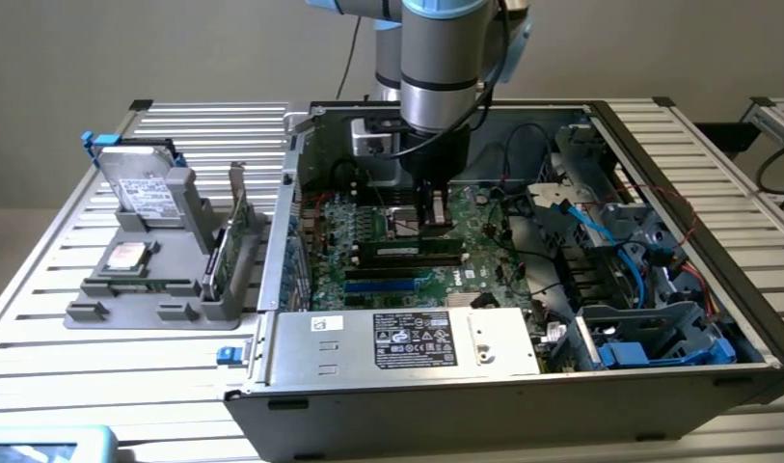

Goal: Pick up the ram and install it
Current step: 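Insert the ram into the slot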

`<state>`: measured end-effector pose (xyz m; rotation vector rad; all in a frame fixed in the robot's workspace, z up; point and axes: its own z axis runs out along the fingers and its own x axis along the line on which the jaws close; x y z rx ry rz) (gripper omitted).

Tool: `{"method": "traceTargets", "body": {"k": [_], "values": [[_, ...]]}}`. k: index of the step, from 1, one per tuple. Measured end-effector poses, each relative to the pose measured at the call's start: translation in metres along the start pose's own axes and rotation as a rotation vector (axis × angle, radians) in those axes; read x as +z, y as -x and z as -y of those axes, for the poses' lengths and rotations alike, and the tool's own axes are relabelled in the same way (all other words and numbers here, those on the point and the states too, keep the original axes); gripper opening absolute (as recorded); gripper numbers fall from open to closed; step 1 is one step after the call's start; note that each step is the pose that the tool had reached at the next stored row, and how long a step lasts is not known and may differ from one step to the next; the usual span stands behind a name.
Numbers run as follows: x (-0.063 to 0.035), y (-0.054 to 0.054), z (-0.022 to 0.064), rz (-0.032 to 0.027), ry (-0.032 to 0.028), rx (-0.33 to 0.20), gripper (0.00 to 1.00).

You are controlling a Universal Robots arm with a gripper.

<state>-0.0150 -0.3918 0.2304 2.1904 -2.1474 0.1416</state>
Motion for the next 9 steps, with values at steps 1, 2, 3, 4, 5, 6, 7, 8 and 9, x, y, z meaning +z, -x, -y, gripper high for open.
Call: {"method": "traceTargets", "body": {"k": [1,2,3,4,5,6,7,8,9], "values": [[-0.0002,-0.0001,0.0000,-0.0009,0.0000,0.000,0.14],[-0.0002,-0.0003,0.0000,-0.0018,-0.0003,0.000,0.14],[-0.0003,-0.0004,0.0000,-0.0032,-0.0005,-0.001,0.14],[-0.0004,-0.0005,0.0000,-0.0045,-0.0005,-0.001,0.14],[-0.0003,-0.0005,0.0000,-0.0057,-0.0009,-0.001,0.14],[-0.0002,-0.0004,-0.0001,-0.0077,-0.0020,-0.001,0.14],[-0.0002,-0.0004,-0.0001,-0.0095,-0.0030,0.000,0.14],[-0.0001,-0.0004,-0.0001,-0.0110,-0.0040,0.000,0.14],[0.0000,-0.0003,-0.0002,-0.0115,-0.0053,0.000,0.14]]}}
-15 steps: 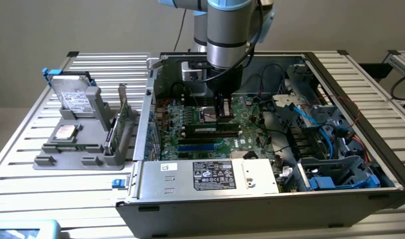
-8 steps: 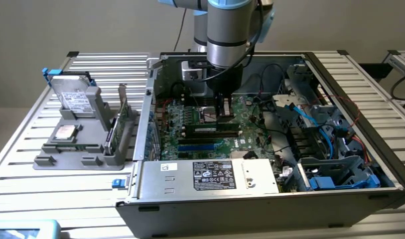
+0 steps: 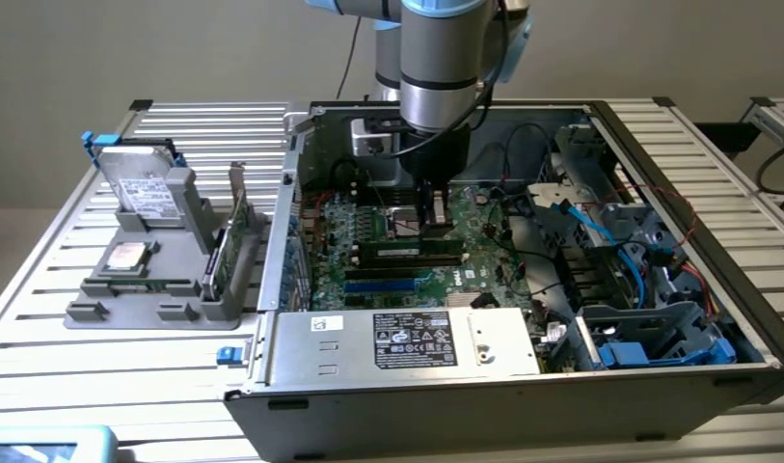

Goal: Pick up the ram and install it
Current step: 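Insert the ram into the slot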

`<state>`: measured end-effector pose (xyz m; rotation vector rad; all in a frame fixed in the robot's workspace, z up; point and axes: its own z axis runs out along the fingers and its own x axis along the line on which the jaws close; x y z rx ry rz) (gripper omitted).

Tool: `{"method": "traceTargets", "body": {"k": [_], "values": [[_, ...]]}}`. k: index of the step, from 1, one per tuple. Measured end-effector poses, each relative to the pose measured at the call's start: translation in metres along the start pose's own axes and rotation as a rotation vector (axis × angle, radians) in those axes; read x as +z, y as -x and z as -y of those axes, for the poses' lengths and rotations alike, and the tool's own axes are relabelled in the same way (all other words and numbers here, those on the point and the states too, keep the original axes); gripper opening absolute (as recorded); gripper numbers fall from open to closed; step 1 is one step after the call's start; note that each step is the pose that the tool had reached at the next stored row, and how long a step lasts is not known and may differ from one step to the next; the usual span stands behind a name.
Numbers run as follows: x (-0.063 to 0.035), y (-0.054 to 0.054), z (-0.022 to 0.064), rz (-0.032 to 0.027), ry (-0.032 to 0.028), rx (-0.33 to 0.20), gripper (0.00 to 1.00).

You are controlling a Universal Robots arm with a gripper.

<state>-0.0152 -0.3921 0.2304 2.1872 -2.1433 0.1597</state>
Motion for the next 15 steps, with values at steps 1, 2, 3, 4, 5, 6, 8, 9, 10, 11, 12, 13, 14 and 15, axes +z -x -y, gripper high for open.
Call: {"method": "traceTargets", "body": {"k": [1,2,3,4,5,6,8,9,10,11,12,13,14,15], "values": [[0.0000,0.0001,-0.0001,-0.0001,-0.0010,0.000,0.14],[0.0001,0.0003,-0.0003,0.0000,-0.0015,0.000,0.14],[0.0001,0.0004,-0.0004,0.0000,-0.0023,0.000,0.14],[0.0000,0.0008,-0.0007,0.0001,-0.0032,0.000,0.14],[0.0000,0.0011,-0.0010,-0.0001,-0.0040,0.000,0.14],[0.0001,0.0013,-0.0012,-0.0001,-0.0046,0.001,0.14],[0.0003,0.0016,-0.0015,-0.0001,-0.0055,0.001,0.14],[0.0004,0.0017,-0.0016,-0.0002,-0.0062,0.001,0.14],[0.0007,0.0018,-0.0018,-0.0002,-0.0070,0.001,0.14],[0.0009,0.0019,-0.0020,-0.0003,-0.0076,0.001,0.14],[0.0011,0.0020,-0.0023,-0.0003,-0.0083,0.001,0.14],[0.0013,0.0020,-0.0028,-0.0003,-0.0091,0.001,0.14],[0.0014,0.0020,-0.0033,-0.0004,-0.0097,0.001,0.14],[0.0016,0.0021,-0.0036,-0.0003,-0.0103,0.001,0.14]]}}
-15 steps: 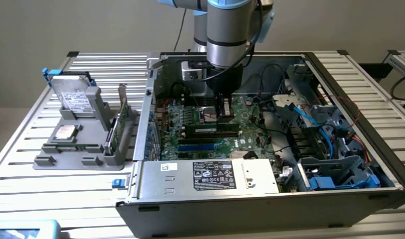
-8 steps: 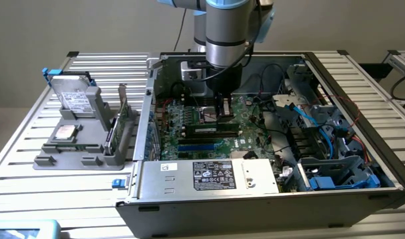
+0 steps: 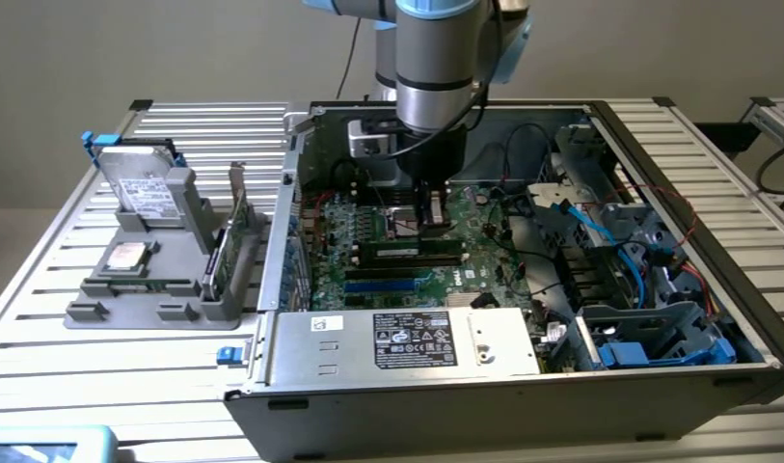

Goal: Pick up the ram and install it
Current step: 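Insert the ram into the slot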

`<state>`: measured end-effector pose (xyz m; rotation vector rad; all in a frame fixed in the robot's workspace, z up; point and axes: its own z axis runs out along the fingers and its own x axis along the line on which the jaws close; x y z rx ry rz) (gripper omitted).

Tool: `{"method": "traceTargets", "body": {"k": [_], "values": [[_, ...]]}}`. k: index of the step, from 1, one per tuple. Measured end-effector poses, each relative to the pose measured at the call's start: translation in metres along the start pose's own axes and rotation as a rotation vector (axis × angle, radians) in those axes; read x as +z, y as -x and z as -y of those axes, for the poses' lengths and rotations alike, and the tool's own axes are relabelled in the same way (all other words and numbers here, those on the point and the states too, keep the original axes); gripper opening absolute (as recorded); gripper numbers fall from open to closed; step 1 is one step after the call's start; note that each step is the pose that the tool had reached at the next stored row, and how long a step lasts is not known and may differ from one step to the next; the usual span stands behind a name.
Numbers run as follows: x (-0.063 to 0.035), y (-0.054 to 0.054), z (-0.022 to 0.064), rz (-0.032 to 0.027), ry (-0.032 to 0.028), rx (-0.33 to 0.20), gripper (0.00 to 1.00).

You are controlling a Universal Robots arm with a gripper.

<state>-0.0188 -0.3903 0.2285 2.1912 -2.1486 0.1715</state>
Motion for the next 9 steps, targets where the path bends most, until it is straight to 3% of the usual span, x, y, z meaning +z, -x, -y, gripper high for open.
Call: {"method": "traceTargets", "body": {"k": [9], "values": [[0.0019,0.0003,-0.0007,0.0000,-0.0018,0.000,0.14]]}}
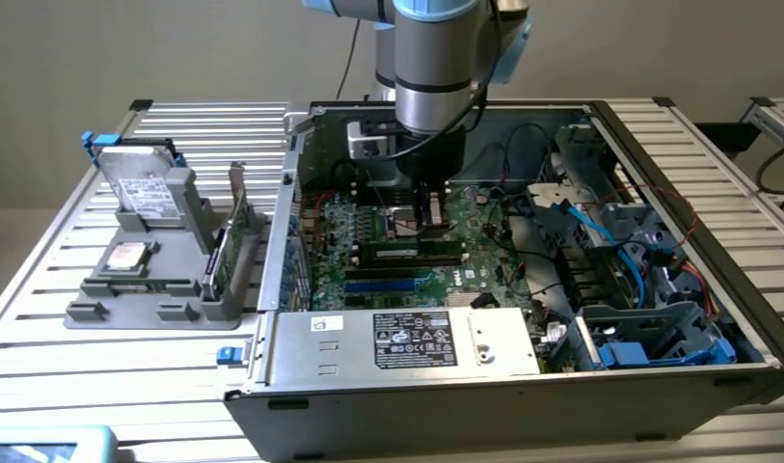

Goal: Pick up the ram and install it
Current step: 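Insert the ram into the slot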

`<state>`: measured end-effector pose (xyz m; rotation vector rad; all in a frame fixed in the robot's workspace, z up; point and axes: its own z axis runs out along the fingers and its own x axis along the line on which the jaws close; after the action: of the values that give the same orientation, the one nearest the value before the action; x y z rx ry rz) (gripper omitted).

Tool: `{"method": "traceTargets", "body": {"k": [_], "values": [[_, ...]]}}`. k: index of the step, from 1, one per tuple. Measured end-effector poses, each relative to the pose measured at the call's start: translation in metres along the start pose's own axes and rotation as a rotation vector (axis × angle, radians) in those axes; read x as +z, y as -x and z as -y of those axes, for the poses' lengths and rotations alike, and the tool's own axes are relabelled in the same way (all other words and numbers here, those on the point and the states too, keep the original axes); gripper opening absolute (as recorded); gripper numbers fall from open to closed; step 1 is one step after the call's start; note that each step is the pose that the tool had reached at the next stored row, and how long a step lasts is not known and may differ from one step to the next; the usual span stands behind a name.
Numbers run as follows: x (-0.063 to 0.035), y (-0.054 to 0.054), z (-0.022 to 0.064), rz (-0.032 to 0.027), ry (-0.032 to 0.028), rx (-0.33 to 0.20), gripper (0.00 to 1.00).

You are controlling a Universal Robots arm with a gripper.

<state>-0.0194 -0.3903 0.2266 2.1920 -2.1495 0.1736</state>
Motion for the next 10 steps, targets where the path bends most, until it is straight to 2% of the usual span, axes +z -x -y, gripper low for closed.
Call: {"method": "traceTargets", "body": {"k": [5,10], "values": [[0.0003,0.0003,-0.0003,0.0000,-0.0005,0.000,0.14],[0.0003,0.0006,-0.0007,0.0001,-0.0036,-0.001,0.14]]}}
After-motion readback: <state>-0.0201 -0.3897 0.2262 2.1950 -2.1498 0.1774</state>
